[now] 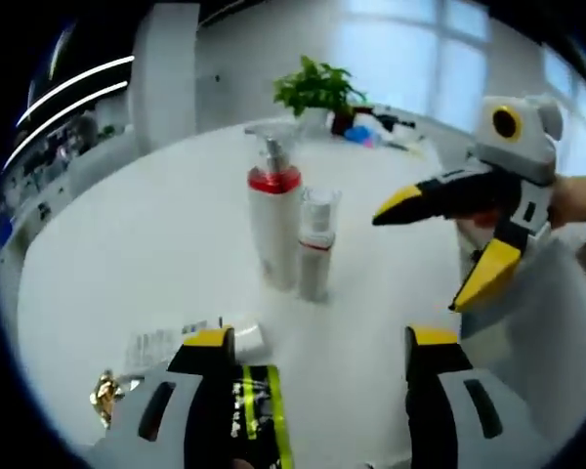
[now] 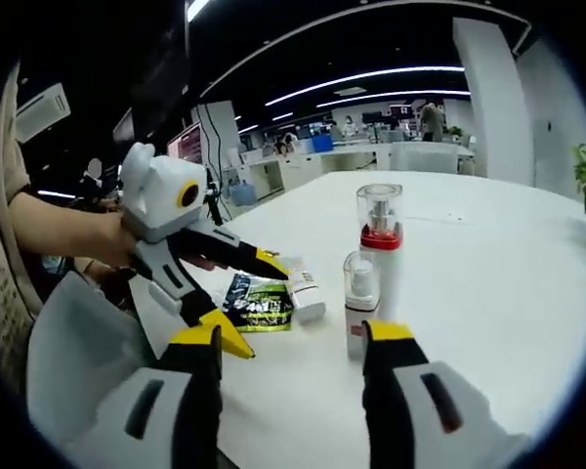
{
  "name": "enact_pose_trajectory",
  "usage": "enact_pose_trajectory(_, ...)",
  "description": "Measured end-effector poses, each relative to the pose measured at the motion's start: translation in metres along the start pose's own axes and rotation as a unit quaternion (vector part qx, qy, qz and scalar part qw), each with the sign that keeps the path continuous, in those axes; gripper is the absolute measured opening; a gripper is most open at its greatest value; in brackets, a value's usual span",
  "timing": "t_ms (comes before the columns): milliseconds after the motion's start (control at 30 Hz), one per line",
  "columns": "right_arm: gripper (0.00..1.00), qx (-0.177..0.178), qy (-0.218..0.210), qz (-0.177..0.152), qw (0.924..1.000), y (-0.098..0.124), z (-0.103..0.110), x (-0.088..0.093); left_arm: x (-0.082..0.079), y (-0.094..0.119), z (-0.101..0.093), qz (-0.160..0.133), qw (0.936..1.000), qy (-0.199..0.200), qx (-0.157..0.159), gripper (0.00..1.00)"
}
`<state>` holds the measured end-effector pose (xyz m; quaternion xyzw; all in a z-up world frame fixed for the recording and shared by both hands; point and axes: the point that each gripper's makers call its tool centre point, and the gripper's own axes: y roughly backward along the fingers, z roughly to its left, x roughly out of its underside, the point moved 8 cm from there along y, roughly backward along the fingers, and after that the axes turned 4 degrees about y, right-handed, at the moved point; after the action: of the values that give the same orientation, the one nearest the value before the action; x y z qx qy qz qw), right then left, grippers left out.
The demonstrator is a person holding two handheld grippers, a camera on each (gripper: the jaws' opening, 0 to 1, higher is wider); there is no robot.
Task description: Arrange the skincare products in the storage area until every visible bottle or jar stands upright without overlapping.
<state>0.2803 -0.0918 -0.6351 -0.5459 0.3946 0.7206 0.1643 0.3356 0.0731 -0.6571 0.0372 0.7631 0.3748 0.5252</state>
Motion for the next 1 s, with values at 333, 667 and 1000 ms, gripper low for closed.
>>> enact_pose_trajectory(333,0.67,0.002,-0.014,-0.023,0.9996,0.017,0.016,-0.007,0.01,0.038,-0.017,-0.023,0.9987,0.042,-0.019,0.77)
enact_pose_trajectory(667,0.71,0.003,-0.018,-0.028,0.9994,0.028,0.028,-0.007,0.019,0.068,-0.027,-0.042,0.9962,0.068,-0.034,0.77)
enact_pose_trajectory(1000,0.77,-0.011,-0.025,-0.036,0.999,0.034,0.041,-0.01,0.028,0.102,-0.033,-0.071,0.99,0.102,-0.067,0.83)
